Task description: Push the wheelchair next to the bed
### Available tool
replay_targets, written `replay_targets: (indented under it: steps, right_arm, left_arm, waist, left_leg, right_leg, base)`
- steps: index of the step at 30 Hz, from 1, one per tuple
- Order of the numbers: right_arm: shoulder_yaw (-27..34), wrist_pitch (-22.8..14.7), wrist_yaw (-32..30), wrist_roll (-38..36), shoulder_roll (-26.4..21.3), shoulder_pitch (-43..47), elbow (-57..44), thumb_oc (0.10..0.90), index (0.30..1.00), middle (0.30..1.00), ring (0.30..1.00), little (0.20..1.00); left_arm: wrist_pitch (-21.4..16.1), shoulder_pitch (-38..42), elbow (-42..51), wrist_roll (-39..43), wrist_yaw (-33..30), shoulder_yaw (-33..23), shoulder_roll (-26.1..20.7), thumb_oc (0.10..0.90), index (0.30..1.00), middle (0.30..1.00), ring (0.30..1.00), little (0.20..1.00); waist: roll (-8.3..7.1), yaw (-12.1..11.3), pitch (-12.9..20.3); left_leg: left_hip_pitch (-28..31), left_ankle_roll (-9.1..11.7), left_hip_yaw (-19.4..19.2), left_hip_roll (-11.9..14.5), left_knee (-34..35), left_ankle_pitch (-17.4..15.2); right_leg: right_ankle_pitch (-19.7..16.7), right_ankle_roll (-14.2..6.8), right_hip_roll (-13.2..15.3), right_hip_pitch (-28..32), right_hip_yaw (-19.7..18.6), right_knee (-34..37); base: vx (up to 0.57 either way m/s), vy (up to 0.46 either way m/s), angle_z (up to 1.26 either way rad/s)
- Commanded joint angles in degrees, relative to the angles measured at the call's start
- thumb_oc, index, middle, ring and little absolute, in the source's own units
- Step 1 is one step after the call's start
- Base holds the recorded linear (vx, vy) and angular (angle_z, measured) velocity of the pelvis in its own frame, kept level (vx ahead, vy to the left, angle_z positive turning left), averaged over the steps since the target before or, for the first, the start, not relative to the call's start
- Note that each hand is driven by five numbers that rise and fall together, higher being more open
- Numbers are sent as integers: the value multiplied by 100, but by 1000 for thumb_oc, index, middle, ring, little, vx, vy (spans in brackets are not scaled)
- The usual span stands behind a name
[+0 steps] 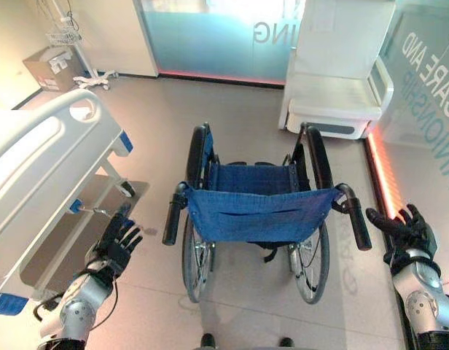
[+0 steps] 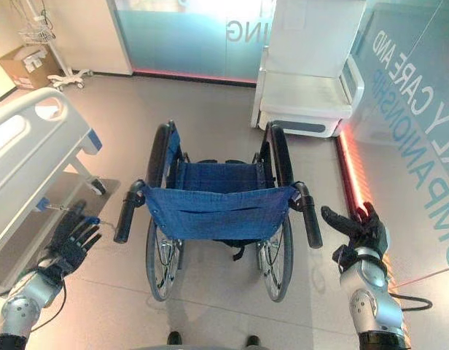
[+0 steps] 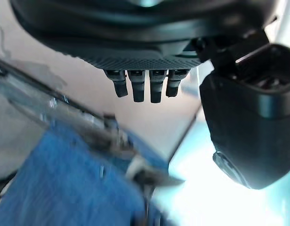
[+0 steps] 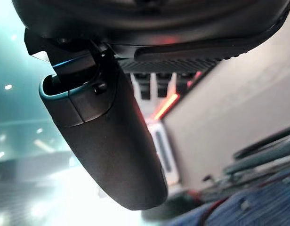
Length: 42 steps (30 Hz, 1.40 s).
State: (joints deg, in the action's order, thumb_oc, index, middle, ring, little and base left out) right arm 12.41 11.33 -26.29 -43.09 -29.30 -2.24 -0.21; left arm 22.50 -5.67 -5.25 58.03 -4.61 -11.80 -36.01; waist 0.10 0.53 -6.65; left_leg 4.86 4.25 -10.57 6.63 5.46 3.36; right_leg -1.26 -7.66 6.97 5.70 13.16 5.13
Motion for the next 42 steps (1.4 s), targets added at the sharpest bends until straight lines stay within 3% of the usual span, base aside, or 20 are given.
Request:
replay_targets:
  steps: [1, 6, 14, 16, 20, 22, 26, 31, 37, 42]
  right_arm:
    - [114, -410, -28, 98, -892, 717, -580, 800, 900, 900, 900, 900]
    - [196, -527, -70, -54, -1142, 706, -1022, 800, 900, 900, 900, 900]
    - [284, -559, 25, -623, -1328, 614, -1473, 800, 900, 900, 900, 900]
    - [303, -491, 63, -710, -1448, 603, -1576, 800, 900, 900, 900, 900]
    - [361, -328, 215, -1182, -1803, 596, -1791, 800, 900, 900, 900, 900]
    - [451, -126, 453, -1779, -2111, 523, -1963, 800, 900, 900, 900, 900]
    - [539, 14, 937, -2336, -2296, 326, -2229, 800, 900, 900, 900, 900]
    - [560, 87, 1138, -2077, -2384, 194, -2403, 800, 900, 900, 900, 900]
    - [664, 386, 1116, -2171, -2716, -23, -2487, 800, 900, 900, 900, 900]
    - [845, 577, 1220, -2117, -2836, -278, -2521, 800, 900, 900, 900, 900]
  left_arm:
    - [77, 804, 298, 70, 522, -38, -637, 800, 900, 900, 900, 900]
    - [721, 784, 857, 322, 825, 14, -1093, 800, 900, 900, 900, 900]
    - [777, 801, 1419, 995, 790, -59, -1401, 800, 900, 900, 900, 900]
    - [890, 784, 1518, 952, 879, -58, -1507, 800, 900, 900, 900, 900]
    - [1131, 688, 1682, 39, 1184, -36, -1919, 800, 900, 900, 900, 900]
    - [1138, 573, 1689, -21, 1292, -200, -2288, 800, 900, 900, 900, 900]
    - [1048, 337, 1698, 247, 1418, -571, -2576, 800, 900, 900, 900, 900]
    - [904, 192, 1881, 806, 1400, -802, -2693, 800, 900, 900, 900, 900]
    - [811, -92, 2303, 248, 1725, -994, -3045, 800, 900, 900, 900, 900]
    - [696, -474, 2423, 317, 1816, -1389, -3217, 800, 900, 900, 900, 900]
  waist:
    - [139, 15, 188]
    - [167, 25, 180]
    - [154, 59, 188]
    - [141, 67, 186]
    - [117, 81, 171]
    - [100, 92, 165]
    - [85, 96, 176]
    - [42, 69, 224]
    - [16, 29, 206]
    - [13, 3, 199]
  left_leg:
    - [37, 62, -1, 82, -46, -189]
    - [37, 67, -59, 69, -46, -201]
    - [39, 72, -170, 57, -46, -217]
    - [33, 79, -193, 63, -46, -208]
    - [20, 97, -237, 70, -46, -197]
    - [5, 97, -243, 58, -46, -192]
    - [1, 96, -274, 50, -46, -194]
    - [3, 113, -307, 47, -46, -205]
    - [-30, 118, -327, 49, -46, -180]
    - [-42, 121, -321, 41, -46, -178]
  right_leg:
    - [-74, -1, 164, -32, 19, -13]
    - [-77, -32, 182, -34, 22, -13]
    - [-88, -64, 198, -53, 18, -13]
    - [-99, -70, 198, -65, 19, -13]
    - [-118, -85, 183, -93, 11, -13]
    - [-117, -96, 176, -109, 0, -13]
    - [-123, -110, 174, -119, 8, -13]
    - [-119, -136, 185, -106, 79, -13]
    - [-122, -131, 177, -117, 143, -13]
    - [-116, -137, 177, -115, 164, -13]
  base:
    - [4, 11, -4]
    - [0, 7, -2]
    - [0, 0, 0]
    - [0, 0, 0]
    - [0, 0, 0]
    - [-33, -2, -1]
    - [0, 0, 0]
    - [0, 0, 0]
    - [0, 0, 0]
    - [0, 0, 0]
